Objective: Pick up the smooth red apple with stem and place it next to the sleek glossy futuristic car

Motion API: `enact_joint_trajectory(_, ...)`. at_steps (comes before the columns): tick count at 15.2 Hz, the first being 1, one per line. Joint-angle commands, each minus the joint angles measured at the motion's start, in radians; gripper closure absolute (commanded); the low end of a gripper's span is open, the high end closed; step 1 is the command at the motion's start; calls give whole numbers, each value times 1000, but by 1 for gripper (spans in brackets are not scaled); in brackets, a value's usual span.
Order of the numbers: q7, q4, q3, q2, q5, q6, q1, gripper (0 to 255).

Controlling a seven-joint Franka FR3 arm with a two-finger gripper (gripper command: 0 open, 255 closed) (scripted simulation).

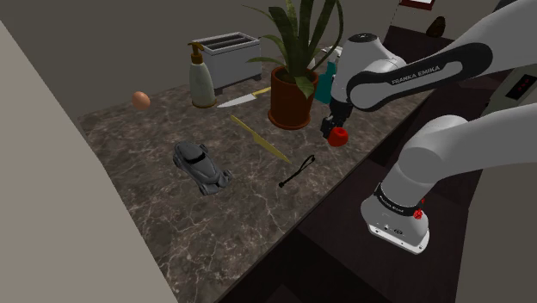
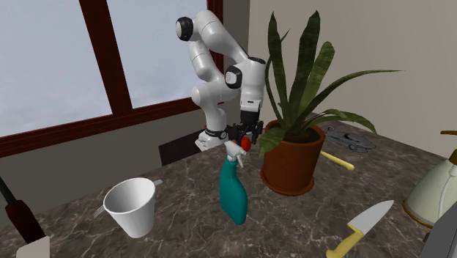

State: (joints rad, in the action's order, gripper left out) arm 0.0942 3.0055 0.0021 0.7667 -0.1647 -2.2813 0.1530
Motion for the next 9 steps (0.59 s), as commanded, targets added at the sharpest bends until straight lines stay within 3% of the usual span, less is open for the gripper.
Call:
enact_joint_trajectory(1, -3, -7, -1, 13, 2, 22, -2, 255)
enact_joint_trajectory(9, -22, -82, -2, 88, 17, 172, -11, 255)
